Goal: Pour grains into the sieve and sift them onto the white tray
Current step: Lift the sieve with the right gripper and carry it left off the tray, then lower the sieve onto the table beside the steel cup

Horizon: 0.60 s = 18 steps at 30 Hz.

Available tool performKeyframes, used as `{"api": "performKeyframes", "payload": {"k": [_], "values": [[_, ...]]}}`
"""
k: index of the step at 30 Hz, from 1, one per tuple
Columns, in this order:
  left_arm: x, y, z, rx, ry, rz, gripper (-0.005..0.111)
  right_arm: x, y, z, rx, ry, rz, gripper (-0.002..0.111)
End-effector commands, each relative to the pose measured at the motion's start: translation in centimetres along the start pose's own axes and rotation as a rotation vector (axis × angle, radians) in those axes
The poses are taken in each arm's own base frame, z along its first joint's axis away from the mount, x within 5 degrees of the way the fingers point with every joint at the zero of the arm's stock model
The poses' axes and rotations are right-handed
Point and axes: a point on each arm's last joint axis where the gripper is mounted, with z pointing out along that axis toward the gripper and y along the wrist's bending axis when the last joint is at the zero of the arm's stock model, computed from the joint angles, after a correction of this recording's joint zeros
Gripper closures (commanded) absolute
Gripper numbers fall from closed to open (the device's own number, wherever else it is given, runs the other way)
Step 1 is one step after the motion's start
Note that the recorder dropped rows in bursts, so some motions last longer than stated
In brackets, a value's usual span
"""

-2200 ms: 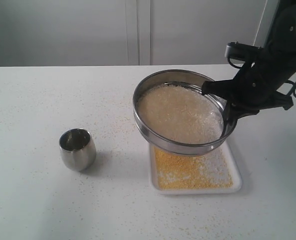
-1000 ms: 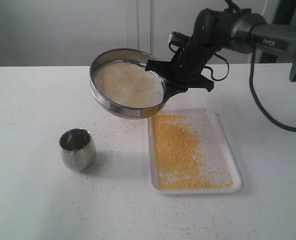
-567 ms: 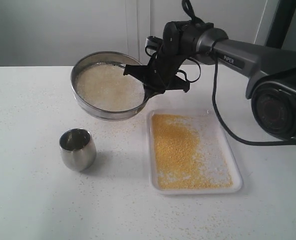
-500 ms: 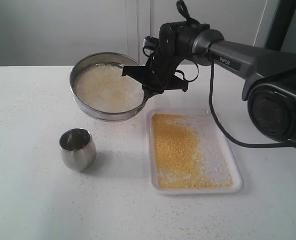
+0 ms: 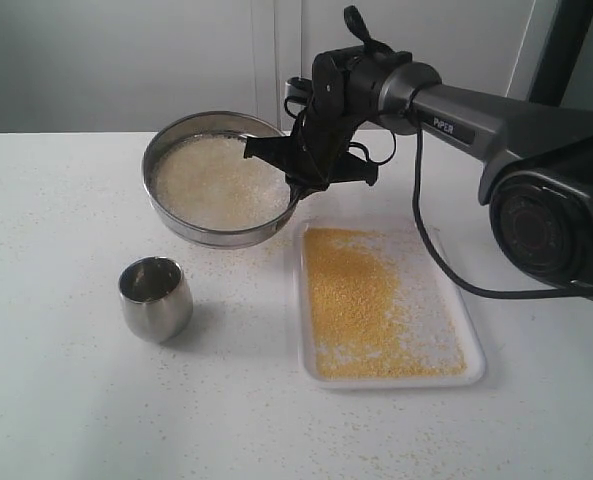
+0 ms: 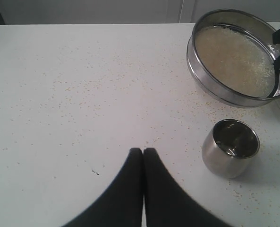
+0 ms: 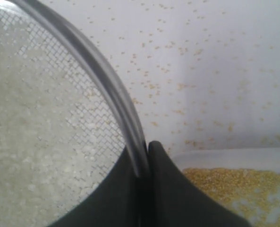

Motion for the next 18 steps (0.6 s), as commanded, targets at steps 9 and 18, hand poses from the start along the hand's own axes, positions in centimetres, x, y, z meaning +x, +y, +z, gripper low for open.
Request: {"api": "performKeyframes", "payload": {"k": [9, 18], "values": [[0.2, 0.0, -0.1, 0.001, -0.001, -0.002, 0.107, -0.3, 0.3, -0.1, -0.024, -0.022, -0.097, 0.108], [0.2, 0.0, -0.1, 0.001, -0.001, -0.002, 0.107, 0.1, 2.1, -0.1, -0.121, -0.055, -0.226, 0.108]]}}
